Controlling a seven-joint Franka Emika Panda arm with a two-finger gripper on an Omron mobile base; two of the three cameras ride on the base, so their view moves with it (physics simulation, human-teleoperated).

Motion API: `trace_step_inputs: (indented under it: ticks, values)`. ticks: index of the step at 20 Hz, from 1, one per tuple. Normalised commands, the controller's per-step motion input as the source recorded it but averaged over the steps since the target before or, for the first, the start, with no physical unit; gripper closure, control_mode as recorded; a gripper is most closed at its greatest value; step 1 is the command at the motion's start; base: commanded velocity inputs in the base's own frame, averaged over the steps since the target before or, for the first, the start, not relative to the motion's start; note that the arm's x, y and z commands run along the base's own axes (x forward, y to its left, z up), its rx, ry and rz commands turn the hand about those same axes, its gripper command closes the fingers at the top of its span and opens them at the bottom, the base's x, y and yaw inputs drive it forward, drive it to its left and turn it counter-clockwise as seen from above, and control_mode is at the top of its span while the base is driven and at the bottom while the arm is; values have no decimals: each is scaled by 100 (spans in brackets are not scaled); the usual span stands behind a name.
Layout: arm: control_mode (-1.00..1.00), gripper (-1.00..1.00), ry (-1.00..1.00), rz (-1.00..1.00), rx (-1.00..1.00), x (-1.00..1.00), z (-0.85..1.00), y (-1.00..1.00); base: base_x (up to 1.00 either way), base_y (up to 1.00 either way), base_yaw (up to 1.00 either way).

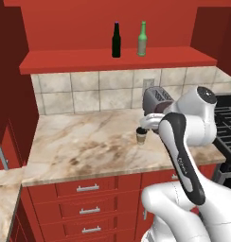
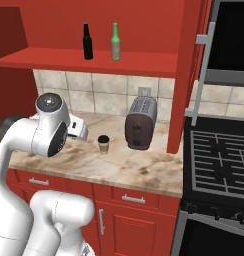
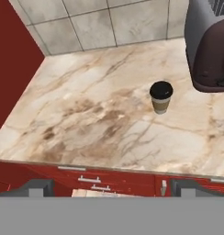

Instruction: Sort all alcoholic drinks to one cabinet, and non-alcoholic drinks to the other.

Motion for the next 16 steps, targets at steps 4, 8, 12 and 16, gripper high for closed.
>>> trace_step_inputs:
  ticks: [4,8,12,16]
  values:
    - [-100,-100,0,0,-12,36,-53,-16,0,0,0]
    - [-100,-100,0,0,-17,64,-57,-18,0,0,0]
    - [-100,-100,0,0,-13,54,-46,-24,0,0,0]
    - [-100,-100,0,0,-8,55,-20,-12,0,0,0]
